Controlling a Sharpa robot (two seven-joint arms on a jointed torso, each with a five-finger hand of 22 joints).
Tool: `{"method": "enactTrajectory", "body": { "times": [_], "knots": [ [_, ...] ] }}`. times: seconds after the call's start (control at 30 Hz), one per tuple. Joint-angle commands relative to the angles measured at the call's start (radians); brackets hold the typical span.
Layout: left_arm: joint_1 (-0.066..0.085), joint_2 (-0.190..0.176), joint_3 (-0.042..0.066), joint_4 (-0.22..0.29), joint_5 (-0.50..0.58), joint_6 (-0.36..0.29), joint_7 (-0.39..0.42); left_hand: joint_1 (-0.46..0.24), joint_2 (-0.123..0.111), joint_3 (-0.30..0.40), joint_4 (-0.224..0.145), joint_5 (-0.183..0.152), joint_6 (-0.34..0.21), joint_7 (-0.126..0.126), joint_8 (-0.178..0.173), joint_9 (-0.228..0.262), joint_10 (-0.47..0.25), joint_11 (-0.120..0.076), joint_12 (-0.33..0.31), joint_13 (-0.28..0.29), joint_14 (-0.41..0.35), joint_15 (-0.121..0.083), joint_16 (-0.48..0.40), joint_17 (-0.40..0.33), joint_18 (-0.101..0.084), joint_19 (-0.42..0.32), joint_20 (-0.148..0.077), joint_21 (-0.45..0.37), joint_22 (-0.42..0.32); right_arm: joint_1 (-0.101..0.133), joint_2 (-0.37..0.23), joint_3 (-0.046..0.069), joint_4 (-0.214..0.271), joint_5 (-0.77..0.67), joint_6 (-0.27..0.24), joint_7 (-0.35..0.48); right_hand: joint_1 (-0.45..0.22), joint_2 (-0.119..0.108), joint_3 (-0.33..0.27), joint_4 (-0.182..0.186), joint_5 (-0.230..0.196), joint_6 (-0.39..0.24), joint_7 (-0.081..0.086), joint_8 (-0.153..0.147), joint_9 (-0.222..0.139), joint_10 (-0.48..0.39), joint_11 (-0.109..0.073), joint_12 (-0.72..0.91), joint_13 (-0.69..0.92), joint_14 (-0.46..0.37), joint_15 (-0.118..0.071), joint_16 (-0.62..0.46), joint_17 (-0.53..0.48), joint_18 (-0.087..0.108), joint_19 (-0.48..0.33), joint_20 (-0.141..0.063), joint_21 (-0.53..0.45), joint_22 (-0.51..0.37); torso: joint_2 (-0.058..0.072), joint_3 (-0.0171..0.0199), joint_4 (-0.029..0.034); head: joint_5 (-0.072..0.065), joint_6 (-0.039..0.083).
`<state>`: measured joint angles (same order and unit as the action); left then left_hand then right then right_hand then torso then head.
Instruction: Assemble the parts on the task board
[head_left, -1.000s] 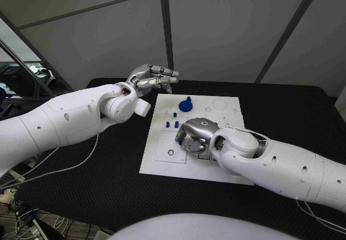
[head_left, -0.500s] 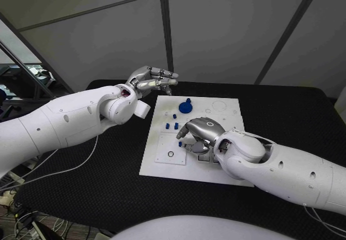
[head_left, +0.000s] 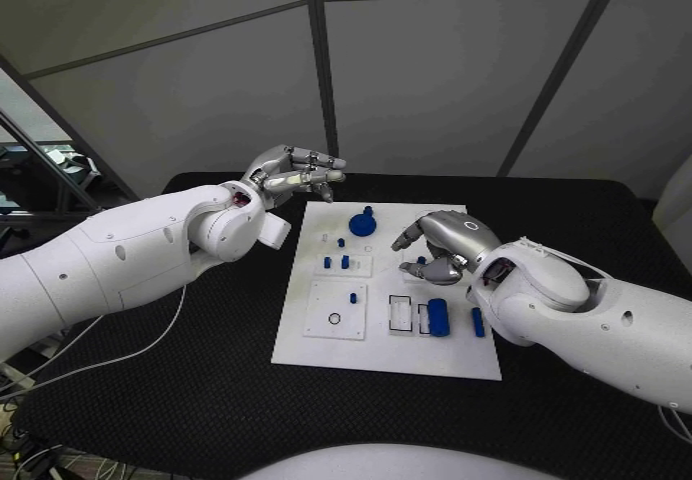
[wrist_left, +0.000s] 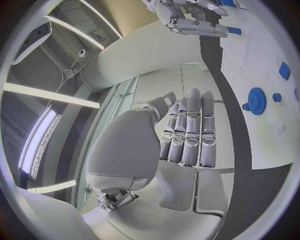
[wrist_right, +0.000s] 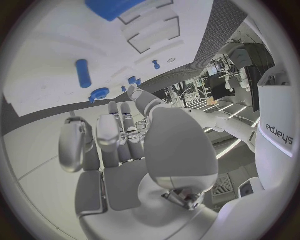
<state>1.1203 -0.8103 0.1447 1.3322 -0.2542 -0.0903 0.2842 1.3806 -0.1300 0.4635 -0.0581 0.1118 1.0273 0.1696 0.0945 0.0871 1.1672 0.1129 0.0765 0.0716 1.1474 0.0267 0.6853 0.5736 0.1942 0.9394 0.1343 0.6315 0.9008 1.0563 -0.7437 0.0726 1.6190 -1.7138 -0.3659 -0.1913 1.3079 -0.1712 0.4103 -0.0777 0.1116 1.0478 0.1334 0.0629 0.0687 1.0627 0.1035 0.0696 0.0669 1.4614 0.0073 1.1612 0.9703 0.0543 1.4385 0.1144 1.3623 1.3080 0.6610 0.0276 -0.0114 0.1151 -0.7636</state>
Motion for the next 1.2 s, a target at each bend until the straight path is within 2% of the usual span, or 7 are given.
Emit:
{"method": "enactTrajectory", "body": {
  "times": [0.03, 0.17, 0.33, 0.67, 0.87, 1.03, 1.2],
  "knots": [
    [0.001, 0.000, 0.000, 0.000, 0.005, 0.013, 0.002, -0.006, 0.003, -0.006, 0.001, -0.002, -0.004, 0.006, -0.004, -0.001, -0.005, 0.000, -0.003, 0.000, 0.000, 0.007, -0.006, -0.001, -0.013, -0.002, 0.003, -0.007, -0.001, 0.009, -0.014, 0.008, -0.014, 0.005, 0.063, -0.039, 0.010, -0.014, -0.013, -0.003, -0.006, 0.000, -0.008, 0.001, -0.001, -0.014, -0.001, 0.002, -0.002, -0.007, 0.004, -0.013, -0.014, 0.014, -0.014, 0.002, -0.018, -0.002, 0.001, -0.0003, -0.0019, -0.008, 0.007],
    [0.001, 0.001, 0.000, -0.001, 0.005, 0.014, 0.003, -0.006, 0.003, -0.006, 0.001, -0.002, -0.004, 0.006, -0.004, -0.001, -0.005, 0.000, -0.003, 0.000, 0.000, 0.007, -0.006, -0.001, -0.013, -0.002, 0.003, -0.007, -0.001, 0.016, -0.020, 0.014, -0.037, 0.001, 0.105, -0.043, 0.024, -0.015, -0.040, -0.003, -0.008, -0.006, -0.018, 0.000, -0.002, -0.039, 0.005, -0.001, -0.004, -0.009, 0.008, -0.020, -0.027, 0.016, -0.020, 0.006, -0.029, -0.012, 0.001, 0.0001, 0.0015, -0.014, 0.011],
    [0.001, 0.001, 0.000, 0.000, 0.005, 0.014, 0.004, -0.006, 0.003, -0.006, 0.001, -0.002, -0.004, 0.006, -0.004, -0.001, -0.005, 0.000, -0.003, 0.000, 0.000, 0.007, -0.006, -0.001, -0.013, -0.002, 0.003, -0.007, -0.001, 0.019, -0.013, 0.017, -0.055, 0.000, 0.146, -0.045, 0.029, -0.013, -0.050, -0.001, -0.010, -0.010, -0.024, -0.001, -0.003, -0.043, 0.005, 0.000, -0.004, -0.009, 0.009, -0.021, -0.028, 0.016, -0.020, 0.007, -0.029, -0.013, 0.001, -0.0003, 0.0013, -0.015, 0.011],
    [0.001, -0.001, -0.001, 0.001, 0.005, 0.014, 0.003, -0.006, 0.003, -0.006, 0.001, -0.002, -0.004, 0.006, -0.004, -0.001, -0.005, 0.000, -0.003, 0.000, 0.000, 0.007, -0.006, -0.001, -0.013, -0.002, 0.003, -0.007, -0.001, 0.020, 0.010, 0.017, -0.089, -0.006, 0.220, -0.059, 0.035, 0.003, -0.058, 0.006, -0.016, -0.005, -0.021, 0.002, -0.002, -0.033, 0.003, 0.010, -0.002, -0.007, 0.007, -0.017, -0.027, 0.015, -0.016, 0.007, -0.026, -0.008, 0.001, -0.0007, 0.0010, -0.012, 0.006],
    [0.001, -0.002, -0.001, 0.000, 0.005, 0.013, 0.003, -0.006, 0.003, -0.006, 0.001, -0.002, -0.004, 0.006, -0.004, -0.001, -0.005, 0.000, -0.003, 0.000, 0.000, 0.007, -0.006, -0.001, -0.013, -0.002, 0.003, -0.007, -0.001, 0.020, 0.021, 0.017, -0.091, -0.007, 0.251, -0.056, 0.035, 0.025, -0.050, 0.013, -0.016, 0.013, -0.010, 0.005, 0.000, 0.020, -0.009, 0.035, 0.001, -0.001, -0.002, -0.005, -0.016, 0.011, -0.003, 0.000, -0.010, 0.011, 0.001, -0.0005, 0.0007, -0.010, 0.003],
    [0.001, -0.001, -0.001, -0.001, 0.005, 0.014, 0.003, -0.006, 0.003, -0.006, 0.001, -0.002, -0.004, 0.006, -0.004, -0.001, -0.005, 0.000, -0.003, 0.000, 0.000, 0.007, -0.006, -0.001, -0.013, -0.002, 0.003, -0.007, -0.001, 0.020, 0.026, 0.017, -0.091, -0.003, 0.255, -0.046, 0.031, 0.042, -0.024, 0.018, -0.014, 0.038, 0.000, 0.009, 0.002, 0.071, -0.022, 0.041, 0.001, 0.006, -0.013, 0.013, 0.002, 0.005, 0.011, -0.009, 0.010, 0.035, 0.001, -0.0001, 0.0003, -0.009, 0.001],
    [0.001, 0.000, -0.001, -0.002, 0.005, 0.014, 0.003, -0.006, 0.003, -0.006, 0.001, -0.002, -0.004, 0.006, -0.004, -0.001, -0.005, 0.000, -0.003, 0.000, 0.000, 0.007, -0.006, -0.001, -0.013, -0.002, 0.003, -0.007, -0.001, 0.020, 0.030, 0.017, -0.093, 0.000, 0.258, -0.042, 0.027, 0.062, 0.012, 0.025, -0.012, 0.068, -0.005, 0.014, 0.005, 0.127, -0.033, 0.041, 0.002, 0.012, -0.023, 0.031, 0.021, 0.000, 0.023, -0.019, 0.029, 0.057, 0.001, 0.0001, 0.0004, -0.008, 0.000]
  ]
}}
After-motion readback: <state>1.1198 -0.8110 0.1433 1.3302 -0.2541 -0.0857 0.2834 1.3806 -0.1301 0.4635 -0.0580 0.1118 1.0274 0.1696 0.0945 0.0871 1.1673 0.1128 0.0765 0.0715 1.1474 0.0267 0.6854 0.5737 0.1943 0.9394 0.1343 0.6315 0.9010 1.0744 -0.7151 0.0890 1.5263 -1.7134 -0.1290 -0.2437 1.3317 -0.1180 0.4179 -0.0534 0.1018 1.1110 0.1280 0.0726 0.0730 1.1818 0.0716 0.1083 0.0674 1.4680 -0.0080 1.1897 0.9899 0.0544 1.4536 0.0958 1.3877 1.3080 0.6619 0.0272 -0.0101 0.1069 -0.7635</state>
